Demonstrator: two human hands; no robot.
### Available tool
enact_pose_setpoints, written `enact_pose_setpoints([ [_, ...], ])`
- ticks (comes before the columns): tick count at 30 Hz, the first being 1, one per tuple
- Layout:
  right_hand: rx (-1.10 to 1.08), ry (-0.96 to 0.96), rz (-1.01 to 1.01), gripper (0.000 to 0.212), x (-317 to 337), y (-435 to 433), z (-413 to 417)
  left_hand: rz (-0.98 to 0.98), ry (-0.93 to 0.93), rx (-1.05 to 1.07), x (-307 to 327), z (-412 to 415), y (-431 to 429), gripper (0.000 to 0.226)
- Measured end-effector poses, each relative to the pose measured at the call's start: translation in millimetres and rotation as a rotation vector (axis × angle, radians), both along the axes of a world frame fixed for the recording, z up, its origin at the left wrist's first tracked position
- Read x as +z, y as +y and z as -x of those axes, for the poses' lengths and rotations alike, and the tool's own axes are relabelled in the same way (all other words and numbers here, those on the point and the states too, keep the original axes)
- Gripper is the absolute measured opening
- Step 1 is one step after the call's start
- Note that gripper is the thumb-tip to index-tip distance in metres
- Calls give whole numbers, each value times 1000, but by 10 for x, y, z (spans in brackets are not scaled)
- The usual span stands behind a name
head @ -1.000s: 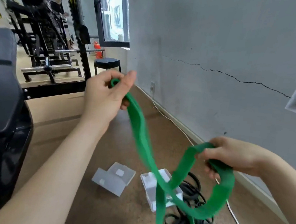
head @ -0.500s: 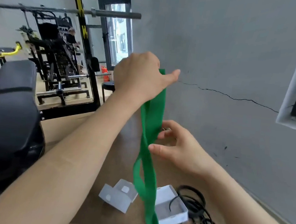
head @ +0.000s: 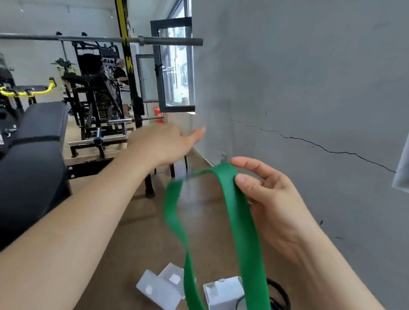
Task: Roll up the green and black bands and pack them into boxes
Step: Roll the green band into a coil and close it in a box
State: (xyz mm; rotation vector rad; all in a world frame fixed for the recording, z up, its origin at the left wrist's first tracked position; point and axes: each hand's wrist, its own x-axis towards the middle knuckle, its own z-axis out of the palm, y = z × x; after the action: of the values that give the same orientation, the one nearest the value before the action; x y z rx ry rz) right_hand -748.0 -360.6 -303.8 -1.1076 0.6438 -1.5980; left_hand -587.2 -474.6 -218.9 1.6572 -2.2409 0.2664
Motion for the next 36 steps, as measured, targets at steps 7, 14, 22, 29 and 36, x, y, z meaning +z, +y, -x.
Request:
enact_pose_setpoints([
  [7, -291, 499, 22, 28, -15, -405, 191, -611, 893, -854, -905, 317, 119, 36],
  [14, -615, 801, -38, 33, -156, -762, 356, -538, 1247, -751, -1392, 360, -311, 25],
  [22, -4, 639, -198, 43, -996, -1118, -20, -566, 1707, -656, -1572, 259, -457, 10],
  [29, 62, 747, -213, 29, -1199, -1159, -100, -675, 1923, -620, -1575, 182, -438, 14],
  [36, 8, 667, -199, 20, -1122, -1067, -111, -704, 1885, -704, -1602, 84, -457, 18],
])
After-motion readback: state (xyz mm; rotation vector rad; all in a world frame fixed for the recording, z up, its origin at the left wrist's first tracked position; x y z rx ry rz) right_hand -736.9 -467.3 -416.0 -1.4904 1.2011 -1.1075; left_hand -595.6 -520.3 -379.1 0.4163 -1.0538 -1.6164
